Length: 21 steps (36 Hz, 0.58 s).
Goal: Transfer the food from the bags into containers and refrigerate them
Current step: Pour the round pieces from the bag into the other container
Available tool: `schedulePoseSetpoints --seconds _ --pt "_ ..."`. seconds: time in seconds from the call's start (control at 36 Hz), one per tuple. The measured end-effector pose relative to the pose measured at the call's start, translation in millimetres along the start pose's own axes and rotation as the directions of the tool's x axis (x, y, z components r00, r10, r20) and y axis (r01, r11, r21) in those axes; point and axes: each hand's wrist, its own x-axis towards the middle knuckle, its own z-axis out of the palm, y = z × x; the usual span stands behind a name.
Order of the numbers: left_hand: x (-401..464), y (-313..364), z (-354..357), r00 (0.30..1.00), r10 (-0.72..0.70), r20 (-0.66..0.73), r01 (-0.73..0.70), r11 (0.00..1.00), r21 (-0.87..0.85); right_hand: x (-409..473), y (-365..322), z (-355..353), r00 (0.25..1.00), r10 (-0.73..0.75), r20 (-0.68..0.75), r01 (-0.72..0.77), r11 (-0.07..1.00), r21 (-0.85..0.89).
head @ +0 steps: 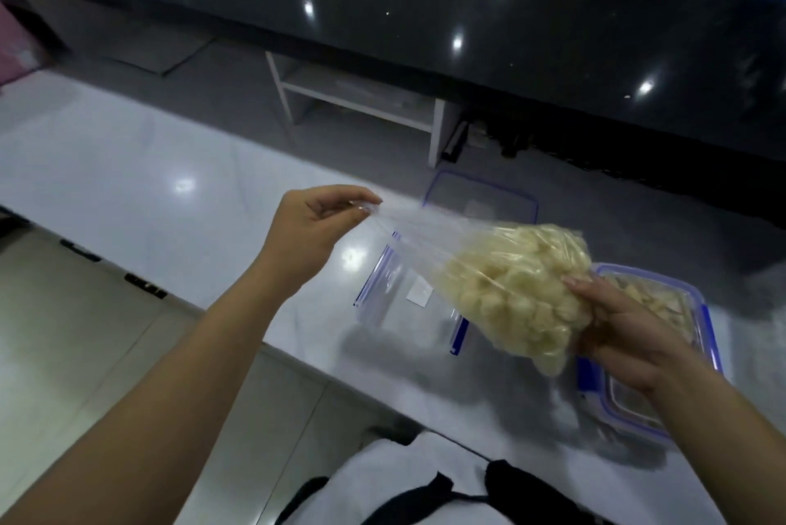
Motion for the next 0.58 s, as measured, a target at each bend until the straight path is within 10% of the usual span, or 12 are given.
schedulePoseSetpoints --seconds 0.31,0.58 --pt "19 -51 -2 0.982 -0.157 0.108 0.149 0.986 0.078 17 -15 6 0.996 -0.059 -0.065 0.057 0.998 -0.033" --pt "17 -86 5 0.892 -0.102 0.441 -0.077 0.926 0.37 12 -17 34 0.968 -0.136 -0.209 0.092 0.974 -0.209"
